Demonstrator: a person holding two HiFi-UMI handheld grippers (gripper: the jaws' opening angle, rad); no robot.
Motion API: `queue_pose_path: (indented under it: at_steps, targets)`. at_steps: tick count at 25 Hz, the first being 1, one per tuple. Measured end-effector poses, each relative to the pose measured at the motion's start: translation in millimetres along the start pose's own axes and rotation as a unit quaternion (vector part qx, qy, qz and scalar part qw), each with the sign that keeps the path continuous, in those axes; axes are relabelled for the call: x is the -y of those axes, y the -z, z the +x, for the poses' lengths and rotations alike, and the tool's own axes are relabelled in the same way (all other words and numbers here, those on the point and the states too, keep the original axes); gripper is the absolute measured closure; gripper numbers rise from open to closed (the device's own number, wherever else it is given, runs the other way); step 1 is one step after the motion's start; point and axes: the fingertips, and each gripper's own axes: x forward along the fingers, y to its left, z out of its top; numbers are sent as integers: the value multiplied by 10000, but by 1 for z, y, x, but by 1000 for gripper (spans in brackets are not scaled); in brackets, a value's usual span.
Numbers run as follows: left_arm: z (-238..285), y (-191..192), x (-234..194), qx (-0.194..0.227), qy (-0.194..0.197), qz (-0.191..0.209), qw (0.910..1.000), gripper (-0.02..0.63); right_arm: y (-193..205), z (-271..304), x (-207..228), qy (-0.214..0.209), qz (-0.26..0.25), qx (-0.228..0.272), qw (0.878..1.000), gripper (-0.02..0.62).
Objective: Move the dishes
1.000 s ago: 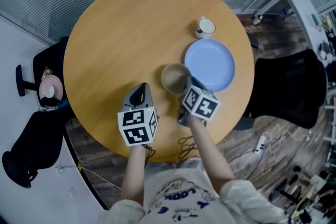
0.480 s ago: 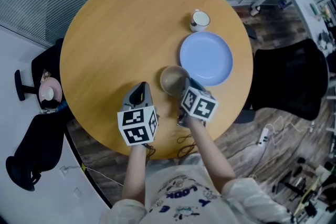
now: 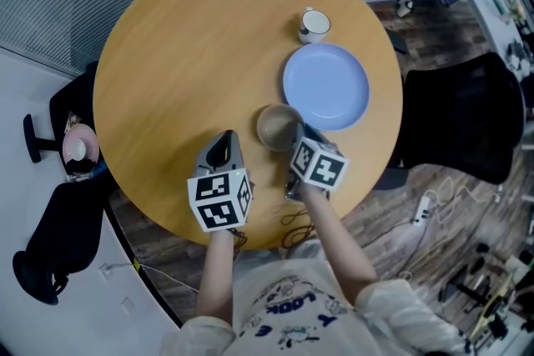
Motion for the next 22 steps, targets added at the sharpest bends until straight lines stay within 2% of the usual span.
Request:
queue_pose_path:
  at_steps: [9, 16, 19, 22]
  targets:
    - [-3, 3, 5, -2, 15, 21, 10000, 603, 2, -2, 6, 97, -89, -3, 9999, 577]
    - [-5, 1, 5, 26, -19, 21, 10000, 603, 3, 0, 5, 1, -135, -53, 9999, 573]
    - [-7, -1, 4, 51, -40, 19, 10000, 603, 3, 0, 1, -120, -144, -89, 9998, 490]
    - [-10, -4, 2, 101, -61, 33, 9999, 603, 1, -7, 1, -105, -119, -46, 9999, 489]
